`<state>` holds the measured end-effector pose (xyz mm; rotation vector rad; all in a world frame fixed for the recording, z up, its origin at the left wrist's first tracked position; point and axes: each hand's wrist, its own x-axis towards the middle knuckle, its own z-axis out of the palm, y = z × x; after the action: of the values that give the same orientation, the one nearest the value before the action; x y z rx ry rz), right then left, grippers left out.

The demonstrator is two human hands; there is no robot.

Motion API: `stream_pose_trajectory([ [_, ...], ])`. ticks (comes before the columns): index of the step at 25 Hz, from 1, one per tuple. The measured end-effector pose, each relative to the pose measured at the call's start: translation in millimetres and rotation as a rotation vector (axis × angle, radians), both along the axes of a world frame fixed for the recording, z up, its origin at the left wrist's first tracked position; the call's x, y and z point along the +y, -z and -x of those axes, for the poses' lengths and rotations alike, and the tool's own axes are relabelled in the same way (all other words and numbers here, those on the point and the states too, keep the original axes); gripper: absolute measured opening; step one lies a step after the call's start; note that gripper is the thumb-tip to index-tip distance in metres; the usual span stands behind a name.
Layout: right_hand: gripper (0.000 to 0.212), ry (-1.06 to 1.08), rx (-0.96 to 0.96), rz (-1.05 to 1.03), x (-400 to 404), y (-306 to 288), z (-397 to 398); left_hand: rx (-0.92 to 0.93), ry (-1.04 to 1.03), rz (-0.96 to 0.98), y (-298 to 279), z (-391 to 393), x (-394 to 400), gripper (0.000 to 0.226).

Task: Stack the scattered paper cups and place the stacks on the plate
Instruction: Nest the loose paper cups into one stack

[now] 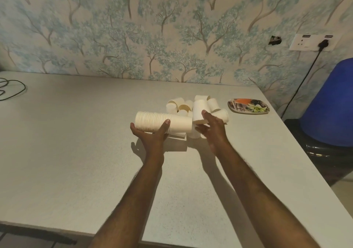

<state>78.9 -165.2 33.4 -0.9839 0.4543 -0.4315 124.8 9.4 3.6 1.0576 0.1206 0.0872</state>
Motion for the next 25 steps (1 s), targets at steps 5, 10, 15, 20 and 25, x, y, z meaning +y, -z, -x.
stream_pose_trajectory([
  [5, 0.055, -0.003, -0.149, -0.242, 27.5, 10.3, 13.3, -0.002, -0.018, 0.036, -2.6, 2.2, 0.8, 0.127],
  [10, 0.05, 0.108, -0.191, -0.396, 43.2, 12.1, 14.4, -0.012, -0.009, 0.042, -2.3, 8.0, 4.7, 0.128],
  [15, 0.049, 0.082, -0.183, -0.368, 65.3, 11.2, 10.8, -0.01, 0.002, 0.022, -3.4, 12.1, 1.7, 0.127],
  [20, 0.051, 0.034, -0.125, -0.194, 77.0, 17.3, 8.8, -0.012, -0.025, 0.011, -8.0, 9.7, -1.9, 0.124],
  [25, 0.068, 0.004, -0.209, -0.165, 78.5, 20.2, 6.3, -0.035, 0.0, -0.013, -11.7, 14.8, -17.2, 0.116],
])
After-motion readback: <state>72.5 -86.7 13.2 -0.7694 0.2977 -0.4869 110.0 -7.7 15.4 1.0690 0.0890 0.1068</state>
